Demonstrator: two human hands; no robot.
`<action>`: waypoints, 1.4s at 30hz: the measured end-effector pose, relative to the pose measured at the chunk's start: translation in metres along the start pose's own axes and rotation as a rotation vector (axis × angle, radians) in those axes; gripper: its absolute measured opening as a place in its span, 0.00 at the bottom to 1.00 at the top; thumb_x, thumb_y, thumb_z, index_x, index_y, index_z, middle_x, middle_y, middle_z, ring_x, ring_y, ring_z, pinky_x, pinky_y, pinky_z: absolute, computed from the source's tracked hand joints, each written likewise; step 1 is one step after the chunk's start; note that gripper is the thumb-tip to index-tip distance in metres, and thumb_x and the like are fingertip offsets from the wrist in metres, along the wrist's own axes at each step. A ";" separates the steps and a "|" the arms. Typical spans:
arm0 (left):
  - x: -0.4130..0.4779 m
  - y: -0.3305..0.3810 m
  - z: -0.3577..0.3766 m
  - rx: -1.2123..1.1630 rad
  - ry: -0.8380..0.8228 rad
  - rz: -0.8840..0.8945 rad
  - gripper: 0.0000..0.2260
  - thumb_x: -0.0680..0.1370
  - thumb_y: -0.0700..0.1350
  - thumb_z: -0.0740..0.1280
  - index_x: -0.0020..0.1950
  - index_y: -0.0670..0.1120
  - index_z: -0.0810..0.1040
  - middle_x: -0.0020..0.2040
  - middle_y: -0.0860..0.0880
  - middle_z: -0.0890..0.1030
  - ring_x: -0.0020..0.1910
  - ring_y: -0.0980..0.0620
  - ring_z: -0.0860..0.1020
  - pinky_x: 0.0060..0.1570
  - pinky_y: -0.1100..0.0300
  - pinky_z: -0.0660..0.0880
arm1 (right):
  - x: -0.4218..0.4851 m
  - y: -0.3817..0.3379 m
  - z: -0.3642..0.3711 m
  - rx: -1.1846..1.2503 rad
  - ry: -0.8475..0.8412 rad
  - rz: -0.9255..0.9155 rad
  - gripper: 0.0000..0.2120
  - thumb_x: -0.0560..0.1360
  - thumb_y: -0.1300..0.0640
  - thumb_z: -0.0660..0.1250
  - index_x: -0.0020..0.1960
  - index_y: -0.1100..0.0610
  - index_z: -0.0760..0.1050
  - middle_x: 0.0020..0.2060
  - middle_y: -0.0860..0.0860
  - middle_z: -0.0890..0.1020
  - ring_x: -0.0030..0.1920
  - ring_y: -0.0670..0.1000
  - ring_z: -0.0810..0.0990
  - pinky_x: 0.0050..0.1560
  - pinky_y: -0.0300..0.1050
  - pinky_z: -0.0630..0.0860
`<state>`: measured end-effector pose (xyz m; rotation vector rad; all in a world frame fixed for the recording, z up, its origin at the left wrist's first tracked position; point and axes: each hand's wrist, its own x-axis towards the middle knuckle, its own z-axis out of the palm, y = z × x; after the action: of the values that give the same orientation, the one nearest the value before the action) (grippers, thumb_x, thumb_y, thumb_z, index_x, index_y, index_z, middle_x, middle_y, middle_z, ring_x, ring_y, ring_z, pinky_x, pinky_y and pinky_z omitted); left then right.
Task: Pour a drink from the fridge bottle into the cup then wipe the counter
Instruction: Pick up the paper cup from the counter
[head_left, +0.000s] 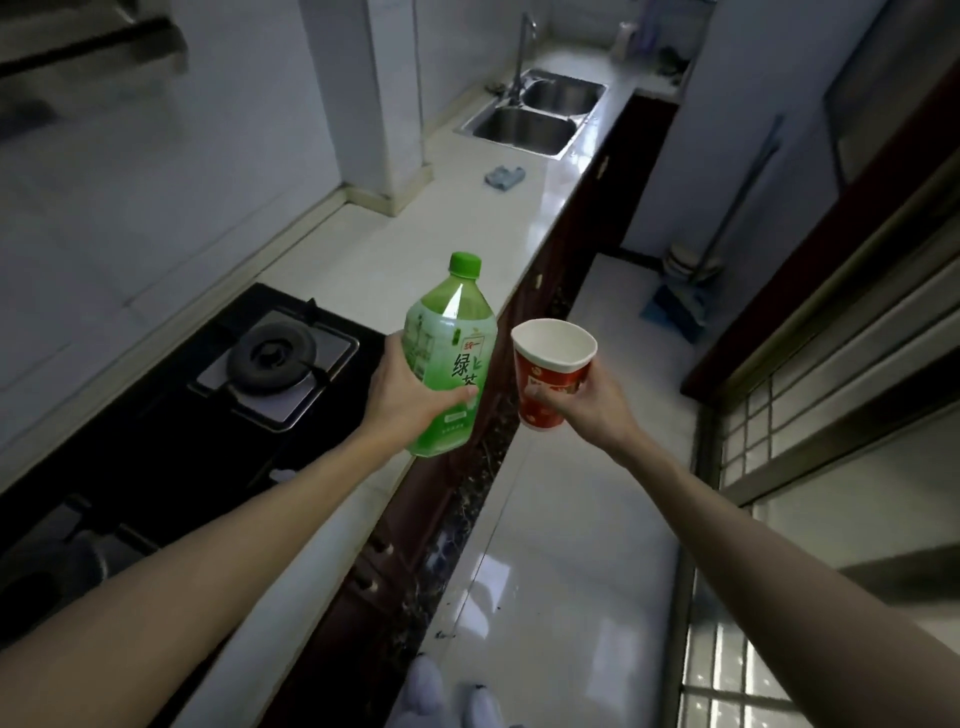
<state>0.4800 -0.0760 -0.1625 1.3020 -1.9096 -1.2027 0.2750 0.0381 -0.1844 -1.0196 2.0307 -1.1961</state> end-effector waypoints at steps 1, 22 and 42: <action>0.009 0.002 0.004 -0.004 -0.018 0.011 0.42 0.61 0.48 0.83 0.68 0.48 0.64 0.61 0.50 0.75 0.61 0.50 0.75 0.61 0.50 0.75 | 0.004 0.001 -0.005 0.003 0.018 0.015 0.39 0.67 0.49 0.78 0.72 0.53 0.63 0.63 0.50 0.76 0.62 0.50 0.75 0.62 0.50 0.74; 0.122 0.099 0.126 -0.024 -0.211 0.211 0.41 0.62 0.50 0.82 0.68 0.48 0.64 0.61 0.50 0.76 0.60 0.49 0.76 0.60 0.48 0.77 | 0.084 0.031 -0.126 0.077 0.256 0.036 0.38 0.68 0.52 0.78 0.72 0.50 0.62 0.58 0.43 0.73 0.59 0.46 0.73 0.57 0.43 0.69; 0.227 0.156 0.248 -0.001 -0.085 0.087 0.40 0.62 0.50 0.83 0.67 0.49 0.65 0.58 0.52 0.78 0.58 0.50 0.78 0.59 0.47 0.78 | 0.239 0.096 -0.246 0.108 0.114 0.021 0.40 0.68 0.50 0.77 0.74 0.52 0.61 0.65 0.49 0.75 0.61 0.48 0.74 0.59 0.45 0.71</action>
<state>0.1215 -0.1699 -0.1519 1.1715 -2.0040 -1.2320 -0.0766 -0.0172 -0.1830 -0.8947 2.0329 -1.3643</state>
